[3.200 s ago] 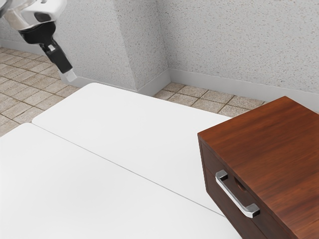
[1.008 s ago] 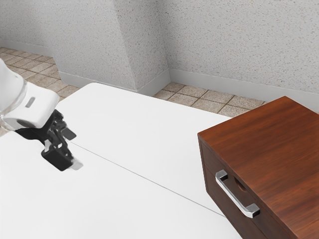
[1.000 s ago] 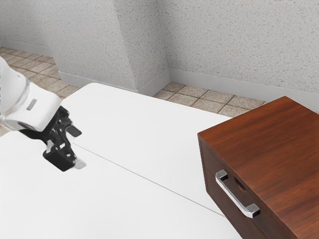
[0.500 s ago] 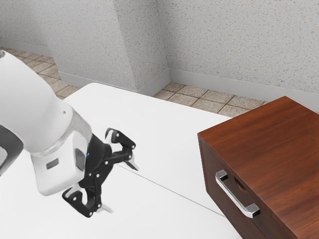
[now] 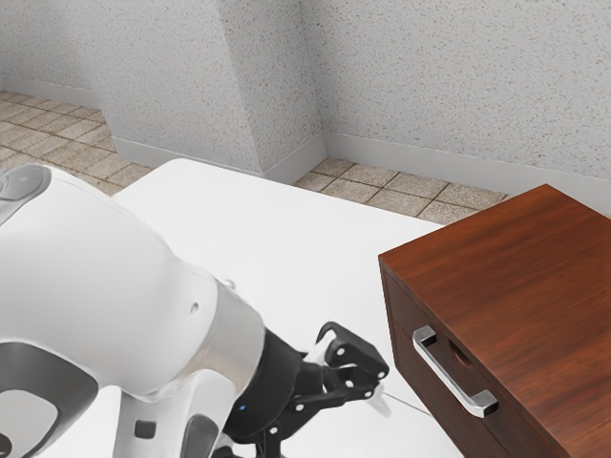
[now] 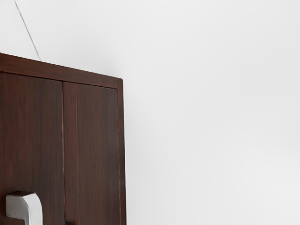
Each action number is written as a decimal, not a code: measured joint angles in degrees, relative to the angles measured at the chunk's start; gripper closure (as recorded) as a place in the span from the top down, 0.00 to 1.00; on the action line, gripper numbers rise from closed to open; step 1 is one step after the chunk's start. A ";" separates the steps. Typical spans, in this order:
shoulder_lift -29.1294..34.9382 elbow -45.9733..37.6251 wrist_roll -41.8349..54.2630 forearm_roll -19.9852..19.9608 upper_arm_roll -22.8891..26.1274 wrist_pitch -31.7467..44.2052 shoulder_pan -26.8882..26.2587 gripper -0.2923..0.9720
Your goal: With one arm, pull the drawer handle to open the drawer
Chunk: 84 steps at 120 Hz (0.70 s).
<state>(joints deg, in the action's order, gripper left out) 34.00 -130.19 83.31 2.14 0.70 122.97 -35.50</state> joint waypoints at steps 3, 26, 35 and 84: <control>0.02 -0.19 0.24 -0.23 0.10 0.33 0.00 0.77; -2.17 -0.97 0.66 -0.55 0.26 3.85 0.07 0.77; -3.24 -0.97 0.53 -0.47 0.26 5.38 0.10 0.77; -5.53 -2.44 -0.89 2.19 -0.80 11.46 3.21 0.77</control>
<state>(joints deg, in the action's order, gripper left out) 28.47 -132.63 82.42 4.32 -0.10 134.43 -32.29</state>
